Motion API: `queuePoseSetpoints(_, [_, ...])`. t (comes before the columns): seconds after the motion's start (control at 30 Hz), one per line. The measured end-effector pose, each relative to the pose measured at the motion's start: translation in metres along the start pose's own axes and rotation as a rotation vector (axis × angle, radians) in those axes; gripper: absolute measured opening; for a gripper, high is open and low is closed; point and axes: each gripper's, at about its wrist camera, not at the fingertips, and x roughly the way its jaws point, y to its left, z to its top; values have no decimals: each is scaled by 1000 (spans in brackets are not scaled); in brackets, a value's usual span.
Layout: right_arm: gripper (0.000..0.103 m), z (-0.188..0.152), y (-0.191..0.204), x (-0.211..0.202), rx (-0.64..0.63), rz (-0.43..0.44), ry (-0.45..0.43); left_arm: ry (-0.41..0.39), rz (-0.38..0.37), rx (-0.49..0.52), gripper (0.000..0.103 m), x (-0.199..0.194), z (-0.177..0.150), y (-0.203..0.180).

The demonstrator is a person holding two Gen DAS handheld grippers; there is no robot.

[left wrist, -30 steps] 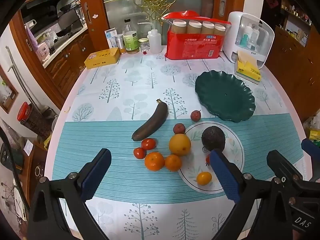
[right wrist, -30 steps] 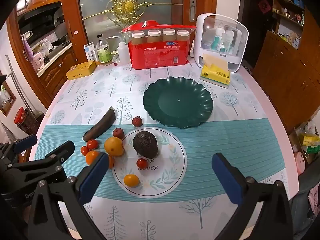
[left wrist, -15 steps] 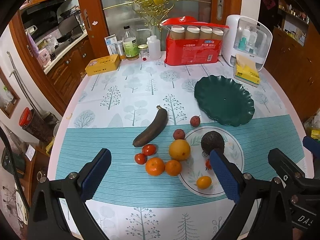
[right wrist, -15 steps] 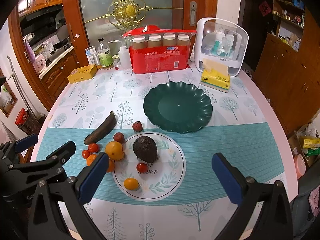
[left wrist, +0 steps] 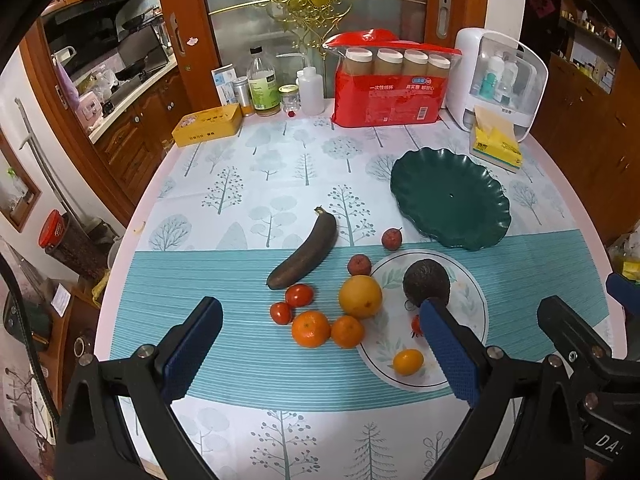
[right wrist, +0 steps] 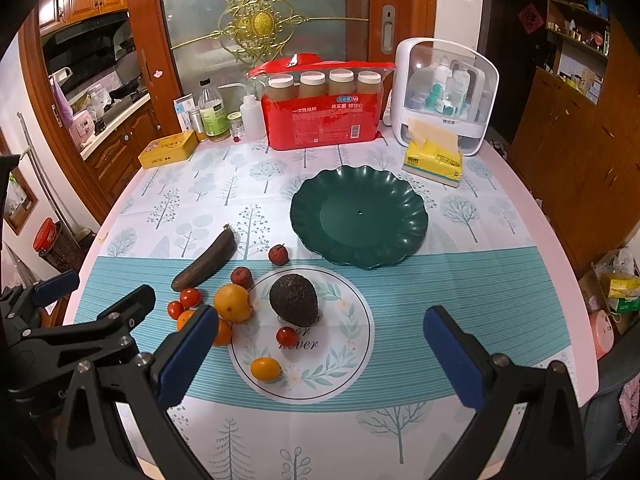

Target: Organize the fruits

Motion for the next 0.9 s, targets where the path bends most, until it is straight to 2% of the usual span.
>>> queuePoseSetpoints(0.9, [103,0,3,-8,1,10,-12,-3,8,1,98,-4,3,-1])
